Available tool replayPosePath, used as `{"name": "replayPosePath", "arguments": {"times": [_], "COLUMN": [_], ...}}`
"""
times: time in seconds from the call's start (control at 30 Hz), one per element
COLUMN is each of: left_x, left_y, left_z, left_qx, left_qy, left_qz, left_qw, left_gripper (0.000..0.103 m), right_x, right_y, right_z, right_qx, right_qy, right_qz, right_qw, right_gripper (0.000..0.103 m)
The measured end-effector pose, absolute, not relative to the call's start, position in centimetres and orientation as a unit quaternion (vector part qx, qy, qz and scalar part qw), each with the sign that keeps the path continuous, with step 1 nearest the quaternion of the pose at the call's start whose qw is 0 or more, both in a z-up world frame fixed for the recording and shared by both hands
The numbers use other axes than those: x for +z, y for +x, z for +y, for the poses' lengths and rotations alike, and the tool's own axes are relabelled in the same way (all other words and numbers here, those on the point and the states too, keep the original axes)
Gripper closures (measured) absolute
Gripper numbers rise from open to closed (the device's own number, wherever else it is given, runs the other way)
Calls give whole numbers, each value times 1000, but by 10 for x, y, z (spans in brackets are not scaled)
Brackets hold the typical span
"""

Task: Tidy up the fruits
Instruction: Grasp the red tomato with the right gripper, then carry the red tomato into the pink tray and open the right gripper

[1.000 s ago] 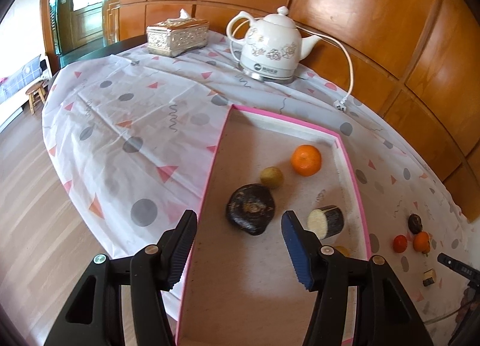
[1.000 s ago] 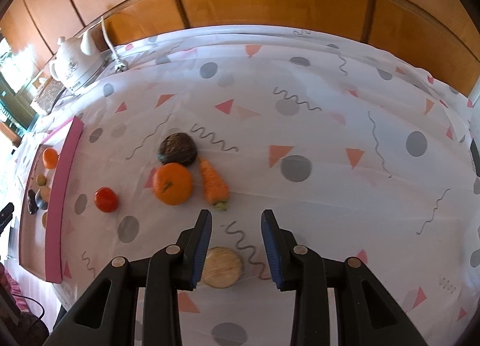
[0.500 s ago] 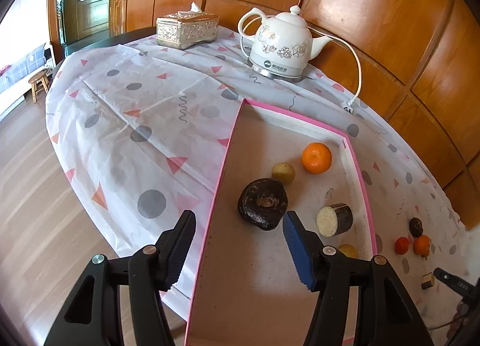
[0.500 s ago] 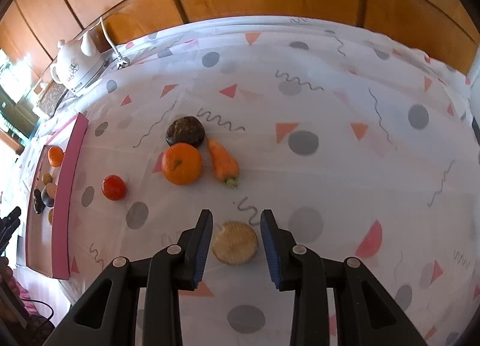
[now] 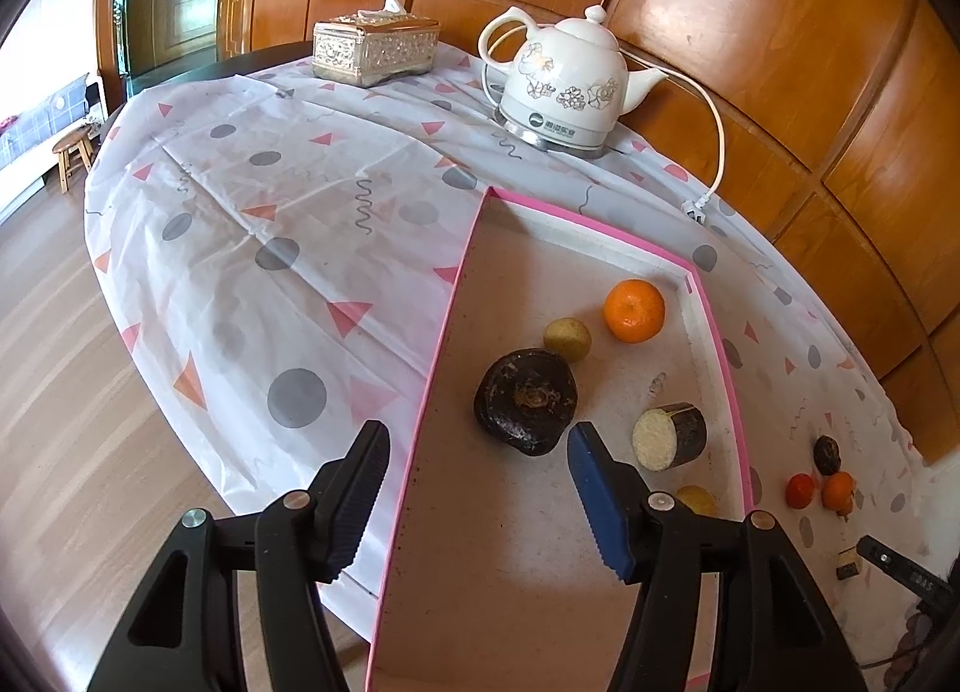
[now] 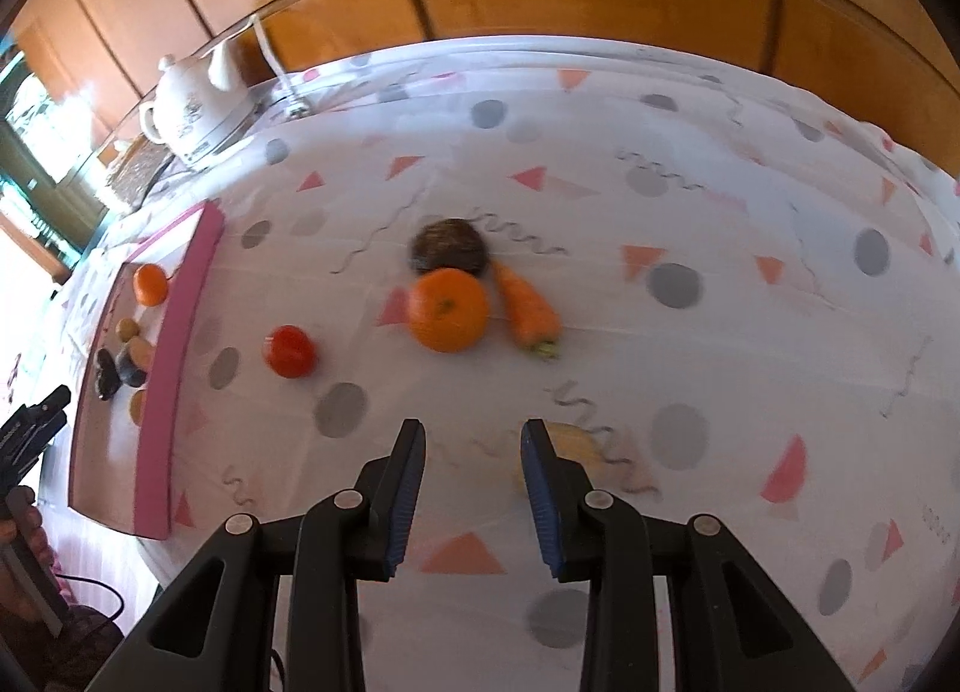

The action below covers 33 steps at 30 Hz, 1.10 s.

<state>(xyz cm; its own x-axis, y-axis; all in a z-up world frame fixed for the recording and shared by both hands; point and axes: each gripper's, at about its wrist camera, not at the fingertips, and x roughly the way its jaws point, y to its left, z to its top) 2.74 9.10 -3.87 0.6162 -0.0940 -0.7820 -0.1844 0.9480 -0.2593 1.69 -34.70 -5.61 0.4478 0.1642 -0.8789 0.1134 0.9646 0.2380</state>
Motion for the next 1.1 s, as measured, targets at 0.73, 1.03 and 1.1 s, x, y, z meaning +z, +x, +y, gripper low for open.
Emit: {"name": "replayPosePath", "arguments": {"times": [0.73, 1.03, 1.1], "left_x": [-43, -43, -43], "left_y": [25, 24, 23], "left_z": [100, 98, 98], "left_qx": [47, 41, 41], "left_qy": [-163, -156, -157], "left_qz": [438, 440, 440], "left_qw": [883, 884, 883], "left_gripper": [38, 38, 38], "right_x": [-85, -82, -81], "right_y": [74, 70, 67], "right_z": [-248, -243, -239], "right_qx": [79, 79, 84], "right_qy": [46, 50, 50], "right_qz": [546, 544, 542], "right_qw": [833, 834, 835], "right_gripper": [76, 76, 76]}}
